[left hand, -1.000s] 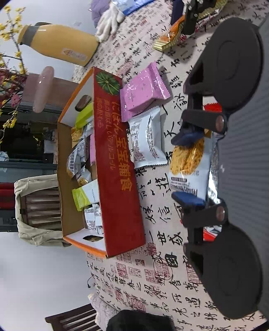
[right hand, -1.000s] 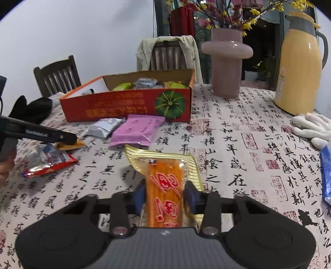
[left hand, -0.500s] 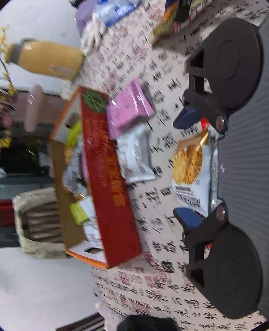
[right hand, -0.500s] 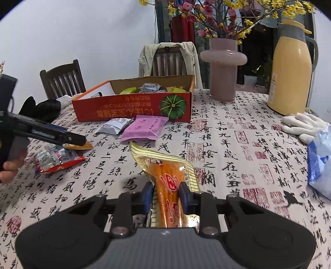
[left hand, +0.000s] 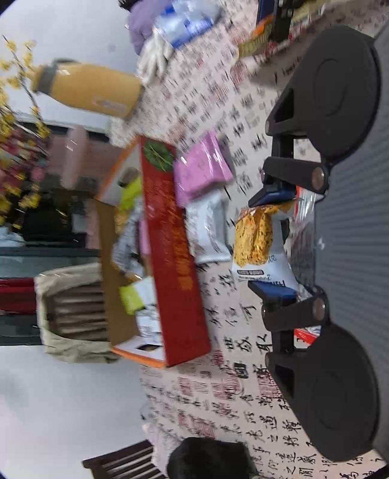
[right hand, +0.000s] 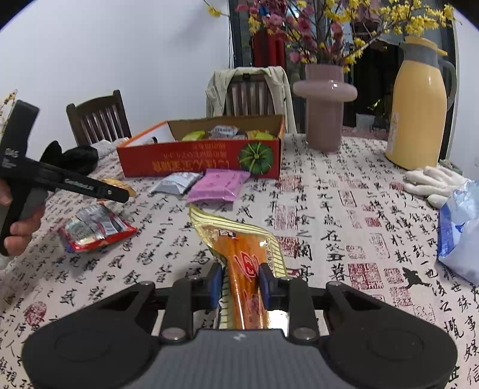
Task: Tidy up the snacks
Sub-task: 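Carry the cookie packet and orange-gold packet into the orange box and open both tools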
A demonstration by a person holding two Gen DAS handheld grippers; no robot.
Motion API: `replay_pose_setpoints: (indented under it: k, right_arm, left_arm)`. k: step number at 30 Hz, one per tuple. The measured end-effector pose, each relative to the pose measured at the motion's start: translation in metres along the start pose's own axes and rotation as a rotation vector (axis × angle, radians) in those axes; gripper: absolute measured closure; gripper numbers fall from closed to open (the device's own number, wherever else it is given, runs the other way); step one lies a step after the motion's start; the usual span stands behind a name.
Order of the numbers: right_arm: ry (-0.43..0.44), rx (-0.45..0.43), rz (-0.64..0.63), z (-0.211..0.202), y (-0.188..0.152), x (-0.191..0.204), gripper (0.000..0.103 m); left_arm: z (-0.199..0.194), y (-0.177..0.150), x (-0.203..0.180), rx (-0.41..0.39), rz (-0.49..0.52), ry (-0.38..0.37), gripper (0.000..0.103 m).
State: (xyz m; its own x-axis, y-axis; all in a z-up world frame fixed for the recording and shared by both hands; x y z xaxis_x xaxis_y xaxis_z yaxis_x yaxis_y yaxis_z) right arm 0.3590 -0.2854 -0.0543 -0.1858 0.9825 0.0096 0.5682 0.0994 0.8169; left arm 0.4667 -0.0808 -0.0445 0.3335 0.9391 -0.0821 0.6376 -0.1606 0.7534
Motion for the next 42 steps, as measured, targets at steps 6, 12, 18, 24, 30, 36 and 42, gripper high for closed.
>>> replay_pose_setpoints:
  k: [6, 12, 18, 24, 30, 36, 42]
  right_arm:
    - [0.012, -0.05, -0.009, -0.011, 0.018, 0.008, 0.079]
    - [0.022, -0.098, -0.03, -0.013, 0.042, 0.015, 0.079]
    - [0.045, -0.165, -0.047, -0.008, 0.09, 0.019, 0.079]
    - [0.08, -0.202, 0.0, 0.023, 0.143, 0.01, 0.079]
    - [0.071, -0.225, 0.003, 0.06, 0.192, -0.001, 0.079]
    - [0.065, -0.224, -0.025, 0.106, 0.236, -0.005, 0.079]
    - [0.047, -0.198, -0.046, 0.162, 0.27, -0.006, 0.079]
  left_arm:
    - [-0.039, 0.01, -0.009, -0.077, -0.002, -0.035, 0.051]
    - [-0.054, 0.025, -0.002, -0.127, -0.013, -0.024, 0.051]
    - [-0.053, 0.051, 0.008, -0.166, -0.028, 0.002, 0.051]
    - [-0.035, 0.072, 0.015, -0.181, -0.047, 0.008, 0.051]
    - [-0.004, 0.099, 0.025, -0.172, -0.068, 0.003, 0.051]
    - [0.032, 0.129, 0.034, -0.158, -0.107, -0.004, 0.051]
    - [0.076, 0.161, 0.042, -0.139, -0.134, 0.014, 0.051]
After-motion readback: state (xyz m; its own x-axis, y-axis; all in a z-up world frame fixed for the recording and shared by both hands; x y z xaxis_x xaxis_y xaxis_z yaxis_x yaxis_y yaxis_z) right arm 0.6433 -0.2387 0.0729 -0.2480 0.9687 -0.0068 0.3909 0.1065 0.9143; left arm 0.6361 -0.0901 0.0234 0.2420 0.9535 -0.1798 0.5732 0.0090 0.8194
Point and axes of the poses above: each gripper's, at about its wrist camera, not at the fingertips, and z roughly the way its jaws point, x to its left, y to its top, the point moved 10 cm from there along z, roughly the way its jaws point, and after that the axes turned 5 degrees about -z, right-handed, at the moved point
